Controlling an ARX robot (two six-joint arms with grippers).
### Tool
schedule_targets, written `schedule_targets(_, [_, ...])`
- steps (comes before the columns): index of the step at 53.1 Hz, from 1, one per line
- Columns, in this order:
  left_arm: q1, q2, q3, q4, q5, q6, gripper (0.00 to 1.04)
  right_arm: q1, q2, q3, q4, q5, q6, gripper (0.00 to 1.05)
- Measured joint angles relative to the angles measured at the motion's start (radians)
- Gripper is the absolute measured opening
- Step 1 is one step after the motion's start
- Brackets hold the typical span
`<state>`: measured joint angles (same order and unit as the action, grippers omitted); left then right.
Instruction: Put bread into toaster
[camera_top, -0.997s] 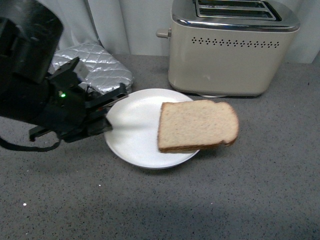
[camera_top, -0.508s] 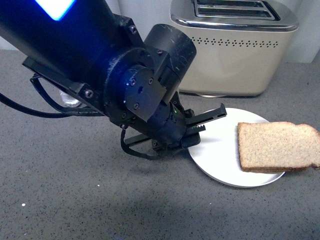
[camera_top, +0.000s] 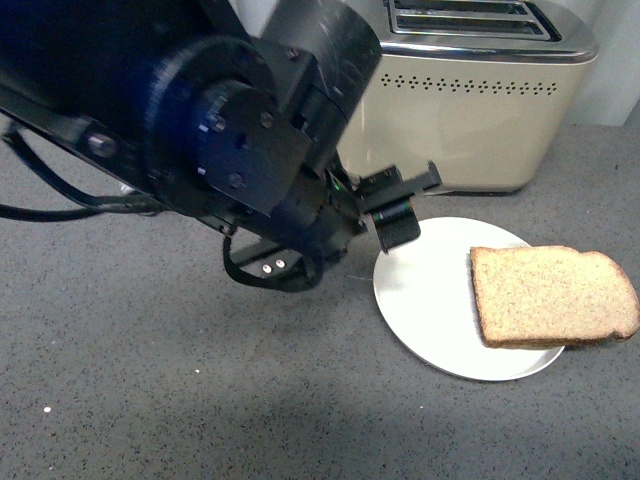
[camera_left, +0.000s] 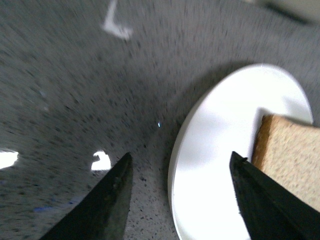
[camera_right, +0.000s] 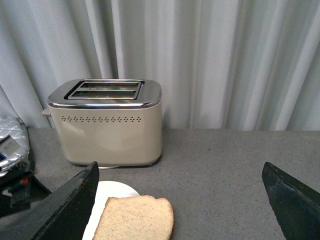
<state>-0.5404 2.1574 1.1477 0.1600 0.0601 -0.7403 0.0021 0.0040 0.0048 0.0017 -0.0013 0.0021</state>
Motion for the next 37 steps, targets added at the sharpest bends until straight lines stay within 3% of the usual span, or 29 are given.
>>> schedule_targets(8, [0.039, -0.183, -0.161, 0.143, -0.183, 0.041, 0.87, 0.000, 0.000, 0.000, 0.000, 0.000, 0.000, 0.95])
schedule_targets(13, [0.055, -0.262, -0.248, 0.201, -0.259, 0.070, 0.99, 0.000, 0.000, 0.000, 0.000, 0.000, 0.000, 0.95])
schedule_targets(17, [0.071, -0.279, -0.396, 0.535, -0.431, 0.241, 0.89, 0.000, 0.000, 0.000, 0.000, 0.000, 0.000, 0.95])
schedule_targets(19, [0.084, -0.286, -0.470, 0.694, -0.460, 0.343, 0.83, 0.000, 0.000, 0.000, 0.000, -0.003, 0.000, 0.95])
schedule_targets(23, [0.124, -0.322, -0.622, 0.970, -0.453, 0.520, 0.71, 0.000, 0.000, 0.000, 0.000, 0.000, 0.000, 0.95])
schedule_targets(26, [0.156, -0.375, -0.696, 1.093, -0.434, 0.599, 0.62, 0.000, 0.000, 0.000, 0.000, 0.000, 0.000, 0.95])
schedule_targets(37, [0.238, -0.569, -0.861, 1.140, -0.346, 0.702, 0.29, 0.000, 0.000, 0.000, 0.000, -0.001, 0.000, 0.95])
